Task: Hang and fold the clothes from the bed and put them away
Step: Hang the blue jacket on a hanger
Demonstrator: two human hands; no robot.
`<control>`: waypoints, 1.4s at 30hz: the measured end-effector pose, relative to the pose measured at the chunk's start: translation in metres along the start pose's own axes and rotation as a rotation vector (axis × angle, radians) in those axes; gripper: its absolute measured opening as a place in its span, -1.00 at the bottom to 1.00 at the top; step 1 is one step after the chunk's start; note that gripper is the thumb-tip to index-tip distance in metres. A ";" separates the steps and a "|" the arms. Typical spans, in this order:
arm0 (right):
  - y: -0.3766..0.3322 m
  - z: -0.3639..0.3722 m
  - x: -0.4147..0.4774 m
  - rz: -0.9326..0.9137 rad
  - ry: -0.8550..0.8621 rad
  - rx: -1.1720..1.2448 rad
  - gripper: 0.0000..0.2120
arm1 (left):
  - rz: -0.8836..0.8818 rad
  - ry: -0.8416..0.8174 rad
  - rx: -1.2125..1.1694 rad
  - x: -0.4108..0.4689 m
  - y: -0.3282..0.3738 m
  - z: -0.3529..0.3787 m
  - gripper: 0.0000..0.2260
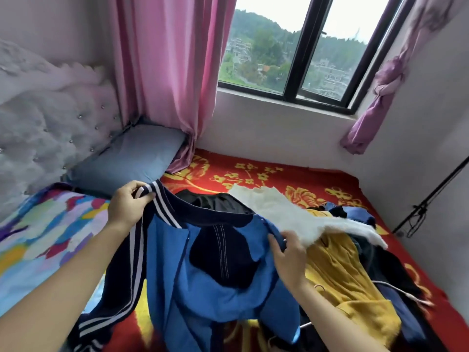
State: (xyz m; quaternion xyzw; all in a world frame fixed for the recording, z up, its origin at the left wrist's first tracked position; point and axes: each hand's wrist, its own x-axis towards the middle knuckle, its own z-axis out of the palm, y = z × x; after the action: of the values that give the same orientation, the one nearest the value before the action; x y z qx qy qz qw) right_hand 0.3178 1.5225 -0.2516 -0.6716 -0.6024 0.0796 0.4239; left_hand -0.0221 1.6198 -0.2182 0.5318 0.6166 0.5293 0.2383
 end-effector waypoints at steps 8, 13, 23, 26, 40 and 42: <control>-0.003 0.074 -0.025 0.103 -0.685 -0.092 -0.75 | 0.126 -0.237 -0.307 -0.022 0.032 -0.031 -0.75; -0.022 0.107 -0.005 -0.042 -0.854 -0.138 -0.32 | 0.168 -0.325 -0.293 -0.030 0.045 -0.049 -0.74; -0.017 0.139 -0.027 -0.047 -0.770 -0.036 -0.72 | 0.208 -0.035 -0.405 -0.032 0.063 -0.067 -0.61; -0.014 0.110 0.010 0.144 -0.699 0.212 -0.67 | 0.205 0.084 -0.441 -0.023 0.066 -0.076 -0.56; -0.074 -0.067 0.096 0.042 -1.253 0.063 -0.77 | 0.352 0.010 -0.410 0.027 0.151 -0.064 -0.73; -0.079 -0.062 0.086 0.056 -1.342 -0.077 -0.81 | 0.337 -0.074 -0.303 0.031 0.150 -0.050 -0.74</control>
State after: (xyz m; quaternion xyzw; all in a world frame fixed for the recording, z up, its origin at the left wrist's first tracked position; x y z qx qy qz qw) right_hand 0.3204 1.5621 -0.1256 -0.5066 -0.7200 0.4692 -0.0691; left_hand -0.0139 1.6090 -0.0572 0.6045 0.4233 0.6283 0.2464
